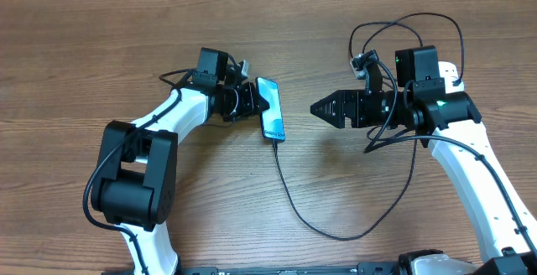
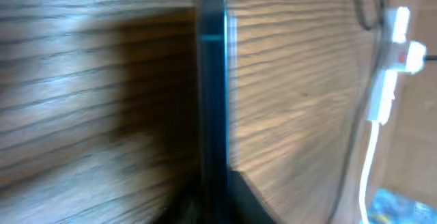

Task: Plug charger to phone and switch on socket
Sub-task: 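Move the right gripper over to the white power strip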

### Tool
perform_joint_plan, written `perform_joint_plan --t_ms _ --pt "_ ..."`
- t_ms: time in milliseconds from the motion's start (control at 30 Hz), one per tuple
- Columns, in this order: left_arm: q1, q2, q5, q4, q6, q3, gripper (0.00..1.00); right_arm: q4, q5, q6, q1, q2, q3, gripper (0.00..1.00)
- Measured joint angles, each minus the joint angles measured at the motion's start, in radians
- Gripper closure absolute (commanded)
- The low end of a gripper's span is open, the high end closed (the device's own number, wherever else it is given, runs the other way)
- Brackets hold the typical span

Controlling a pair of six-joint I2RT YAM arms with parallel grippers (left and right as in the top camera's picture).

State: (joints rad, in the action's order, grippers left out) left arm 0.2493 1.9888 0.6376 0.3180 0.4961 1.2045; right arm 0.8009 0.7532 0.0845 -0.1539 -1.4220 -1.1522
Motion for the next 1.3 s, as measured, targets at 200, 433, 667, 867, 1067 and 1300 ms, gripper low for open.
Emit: perform_joint_plan --t_ms 200,433,667,867,1067,1300 --pt "0.0 0.001 -0.112 0.1 0.0 0.001 0.36 0.002 -0.002 0.0 0.0 0.0 0.0 0.18" --pt "0.0 0.001 -0.131 0.121 0.0 0.019 0.21 0.01 -0.002 -0.003 0.0 0.0 0.0 0.18" --pt "-0.006 -0.005 -0.124 0.193 -0.002 0.05 0.0 0.05 -0.107 -0.006 0.023 0.0 -0.007 0.11" --pt "-0.037 -0.012 -0.154 0.368 -0.06 0.118 0.0 0.0 -0.325 0.003 0.202 0.0 -0.042 0.43" --pt "-0.011 -0.127 -0.165 0.439 -0.17 0.246 0.0 -0.136 -0.426 0.081 0.404 -0.005 -0.044 0.97" --pt "0.087 -0.307 -0.164 0.449 -0.265 0.291 0.0 -0.254 -0.462 0.186 0.537 -0.127 -0.063 0.96"
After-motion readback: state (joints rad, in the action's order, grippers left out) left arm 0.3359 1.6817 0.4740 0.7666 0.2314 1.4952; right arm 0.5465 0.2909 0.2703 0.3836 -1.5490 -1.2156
